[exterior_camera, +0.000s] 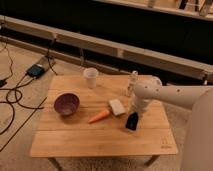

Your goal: Place the eraser on the white sponge

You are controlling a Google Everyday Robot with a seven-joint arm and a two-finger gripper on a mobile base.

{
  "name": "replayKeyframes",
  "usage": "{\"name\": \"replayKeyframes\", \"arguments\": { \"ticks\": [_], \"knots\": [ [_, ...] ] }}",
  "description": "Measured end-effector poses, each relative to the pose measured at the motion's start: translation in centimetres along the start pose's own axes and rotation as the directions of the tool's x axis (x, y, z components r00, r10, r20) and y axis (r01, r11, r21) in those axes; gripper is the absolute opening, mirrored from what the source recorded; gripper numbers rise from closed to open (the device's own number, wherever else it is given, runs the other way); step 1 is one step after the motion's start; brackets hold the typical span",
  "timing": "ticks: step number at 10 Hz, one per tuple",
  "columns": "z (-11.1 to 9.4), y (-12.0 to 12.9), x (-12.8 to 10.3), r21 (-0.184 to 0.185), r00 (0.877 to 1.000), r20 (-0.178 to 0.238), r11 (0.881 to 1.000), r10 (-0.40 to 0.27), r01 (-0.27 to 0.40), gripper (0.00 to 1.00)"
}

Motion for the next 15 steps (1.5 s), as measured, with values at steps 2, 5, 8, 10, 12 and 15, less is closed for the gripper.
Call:
{"name": "replayKeyframes", "arguments": {
  "ticks": [2, 5, 8, 10, 12, 15],
  "knots": [
    [-1.5, 2.4, -1.2, 0.006, 0.997, 0.027, 0.997, -0.077, 0.077, 0.00],
    [-3.6, 5.8, -4.5, 0.029, 0.981, 0.048, 0.982, -0.186, 0.184, 0.00],
    [-3.6, 7.3, -7.8, 0.042, 0.973, 0.027, 0.973, -0.228, 0.227, 0.00],
    [-2.7, 8.2, -9.1, 0.036, 0.969, -0.005, 0.969, -0.246, 0.246, 0.00],
    [-1.2, 9.5, -9.3, 0.021, 0.961, -0.044, 0.961, -0.274, 0.275, 0.00],
    [0.3, 10.1, -9.2, 0.009, 0.954, -0.083, 0.957, -0.289, 0.291, 0.00]
  ]
}}
